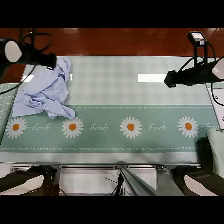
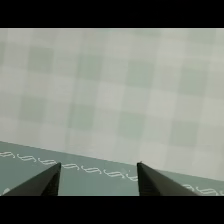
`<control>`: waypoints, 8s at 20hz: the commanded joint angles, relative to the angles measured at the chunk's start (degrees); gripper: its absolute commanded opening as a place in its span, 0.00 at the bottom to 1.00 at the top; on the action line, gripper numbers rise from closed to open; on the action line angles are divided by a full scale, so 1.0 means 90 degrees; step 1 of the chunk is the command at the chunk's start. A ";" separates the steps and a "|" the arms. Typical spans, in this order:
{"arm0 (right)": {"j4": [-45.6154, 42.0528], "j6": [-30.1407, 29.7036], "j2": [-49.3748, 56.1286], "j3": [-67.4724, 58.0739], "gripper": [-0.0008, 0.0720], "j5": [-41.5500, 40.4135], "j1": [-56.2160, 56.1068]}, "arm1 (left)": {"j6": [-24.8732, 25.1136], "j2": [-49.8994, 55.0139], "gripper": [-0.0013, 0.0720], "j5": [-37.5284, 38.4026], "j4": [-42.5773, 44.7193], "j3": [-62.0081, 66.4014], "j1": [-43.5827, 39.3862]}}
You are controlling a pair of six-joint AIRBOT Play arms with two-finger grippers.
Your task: Fold the shirts.
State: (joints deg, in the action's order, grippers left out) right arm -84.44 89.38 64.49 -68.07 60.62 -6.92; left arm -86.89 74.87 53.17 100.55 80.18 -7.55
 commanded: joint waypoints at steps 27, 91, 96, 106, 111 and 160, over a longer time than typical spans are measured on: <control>-0.0767 -0.0005 0.0005 -0.0007 0.76 0.0738 -0.0005 | -0.0398 0.2382 0.05 0.1506 -0.0770 0.1188 0.1685; -0.0821 -0.1083 0.0500 0.0000 0.74 0.2259 0.1868 | 0.2132 0.1717 0.86 0.1020 -0.7541 -0.2817 -0.0517; -0.0816 -0.1081 0.0500 0.0000 0.74 0.2569 0.1868 | 0.2242 0.2125 0.81 0.0534 -0.8177 -0.2640 -0.0920; 0.1688 -0.1324 0.0495 0.0561 0.74 0.2317 0.2817 | 0.1943 0.2618 0.04 0.0719 -0.8174 -0.2033 -0.1081; 0.3827 -0.1520 0.0542 0.2509 0.84 0.0797 0.3189 | 0.2113 0.2616 0.04 0.0933 -0.8174 -0.2033 -0.0886; 0.1367 -0.0950 -0.2856 -0.2302 0.05 0.4177 0.2487 | 0.0299 -0.3245 0.04 0.5411 -0.3971 0.1688 0.0928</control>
State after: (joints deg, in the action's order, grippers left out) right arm -66.15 80.25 37.41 -88.14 83.24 15.49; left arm -80.77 46.24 90.85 58.46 99.22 0.78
